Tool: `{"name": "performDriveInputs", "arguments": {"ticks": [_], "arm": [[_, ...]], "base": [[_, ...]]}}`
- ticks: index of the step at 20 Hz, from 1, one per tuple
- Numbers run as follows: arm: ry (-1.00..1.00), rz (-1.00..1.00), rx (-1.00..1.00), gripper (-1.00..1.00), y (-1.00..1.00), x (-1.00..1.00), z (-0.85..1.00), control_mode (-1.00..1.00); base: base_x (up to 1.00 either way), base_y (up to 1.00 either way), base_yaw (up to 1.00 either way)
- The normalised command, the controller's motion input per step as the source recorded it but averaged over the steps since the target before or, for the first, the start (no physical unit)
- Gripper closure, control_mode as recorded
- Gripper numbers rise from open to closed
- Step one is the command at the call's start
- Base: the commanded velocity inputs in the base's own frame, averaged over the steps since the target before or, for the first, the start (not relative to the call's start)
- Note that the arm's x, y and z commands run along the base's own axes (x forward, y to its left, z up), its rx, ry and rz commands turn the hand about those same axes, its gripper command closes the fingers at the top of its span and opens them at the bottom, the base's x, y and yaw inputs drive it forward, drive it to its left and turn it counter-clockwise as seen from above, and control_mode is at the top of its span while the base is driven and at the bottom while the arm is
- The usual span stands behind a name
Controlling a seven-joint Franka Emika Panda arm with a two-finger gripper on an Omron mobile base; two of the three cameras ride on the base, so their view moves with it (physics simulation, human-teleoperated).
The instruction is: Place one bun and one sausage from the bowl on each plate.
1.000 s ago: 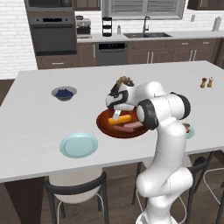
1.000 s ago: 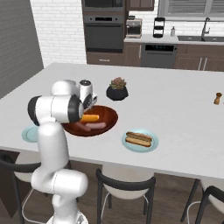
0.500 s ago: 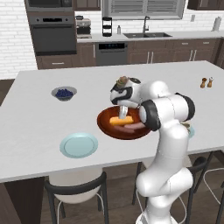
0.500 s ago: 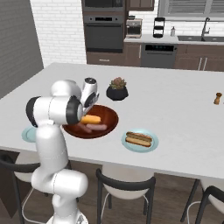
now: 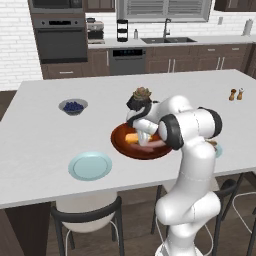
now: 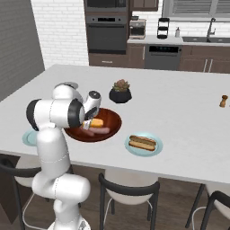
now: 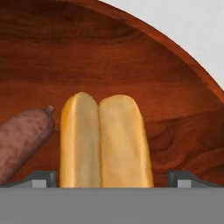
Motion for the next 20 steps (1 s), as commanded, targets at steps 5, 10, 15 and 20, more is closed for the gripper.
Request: {"name": "performDriveInputs", "arguments": {"ticks": [5, 10, 15, 20], "arm": [[0.0, 0.24, 0.0, -1.0, 0.0, 0.32, -0.39, -1.0], [0.0, 0.16, 0.0, 1.0, 0.0, 0.26, -0.43, -1.0], [-0.13, 0.09, 0.0, 1.0, 0.0, -0.02, -0.39, -1.0], [-0.2, 0.05, 0.0, 1.0, 0.0, -0.48, 0.43, -1.0]], "base": [[0.0, 0.0, 0.0], [0.0, 0.0, 0.0], [0.0, 0.0, 0.0], [0.0, 0.0, 0.0]]}}
